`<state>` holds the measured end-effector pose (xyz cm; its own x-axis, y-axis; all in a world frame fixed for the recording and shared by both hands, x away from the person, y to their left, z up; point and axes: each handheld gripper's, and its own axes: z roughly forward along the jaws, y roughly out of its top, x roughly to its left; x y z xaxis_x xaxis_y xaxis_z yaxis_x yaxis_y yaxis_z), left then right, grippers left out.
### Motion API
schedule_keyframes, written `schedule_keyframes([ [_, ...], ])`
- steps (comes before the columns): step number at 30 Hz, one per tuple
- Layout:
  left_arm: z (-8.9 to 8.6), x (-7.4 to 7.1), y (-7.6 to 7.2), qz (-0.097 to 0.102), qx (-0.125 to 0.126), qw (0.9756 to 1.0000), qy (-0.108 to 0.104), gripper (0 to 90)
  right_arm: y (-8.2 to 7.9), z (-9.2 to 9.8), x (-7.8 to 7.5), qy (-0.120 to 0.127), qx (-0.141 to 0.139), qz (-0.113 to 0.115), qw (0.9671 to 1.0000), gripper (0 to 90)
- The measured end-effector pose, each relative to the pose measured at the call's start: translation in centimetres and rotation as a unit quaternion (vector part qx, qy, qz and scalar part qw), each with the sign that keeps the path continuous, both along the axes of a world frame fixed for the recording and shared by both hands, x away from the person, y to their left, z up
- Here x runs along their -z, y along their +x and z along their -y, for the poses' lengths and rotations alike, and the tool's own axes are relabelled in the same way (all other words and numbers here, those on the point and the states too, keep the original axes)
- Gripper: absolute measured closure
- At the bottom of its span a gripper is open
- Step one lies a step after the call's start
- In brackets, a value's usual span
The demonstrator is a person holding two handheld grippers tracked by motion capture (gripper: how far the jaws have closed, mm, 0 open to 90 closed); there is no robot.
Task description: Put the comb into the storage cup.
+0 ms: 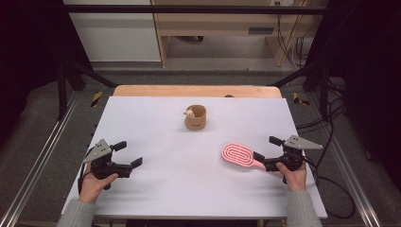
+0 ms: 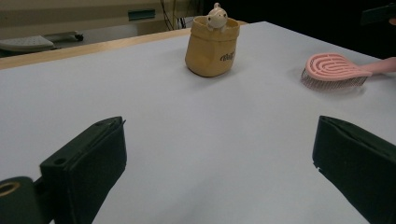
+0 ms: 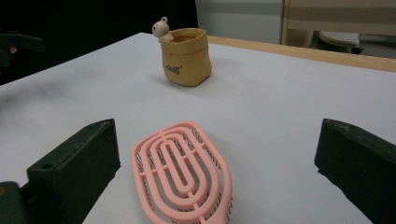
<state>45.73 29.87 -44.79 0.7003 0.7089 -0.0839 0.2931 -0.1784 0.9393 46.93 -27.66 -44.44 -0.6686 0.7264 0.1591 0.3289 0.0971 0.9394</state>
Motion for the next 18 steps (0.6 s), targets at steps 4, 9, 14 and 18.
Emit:
schedule_keyframes([
  [4,-0.07,-0.01,-0.05,0.0,-0.001,1.0,-0.001,2.9,-0.02,0.04,-0.02,-0.004,0.0,-0.001,1.0,0.5],
  [9,-0.17,0.03,-0.01,0.0,-0.001,1.0,-0.001,2.9,0.01,-0.05,-0.08,-0.01,-0.001,-0.004,0.9999,0.4],
  [14,-0.09,0.12,0.02,-0.003,-0.001,1.0,0.002,2.9,0.02,-0.21,-0.17,-0.017,-0.001,-0.006,0.9998,0.5],
  [18,-0.18,0.2,0.03,-0.004,-0.002,1.0,0.002,2.9,-0.03,-0.28,-0.47,-0.024,0.006,-0.002,0.9997,0.4],
])
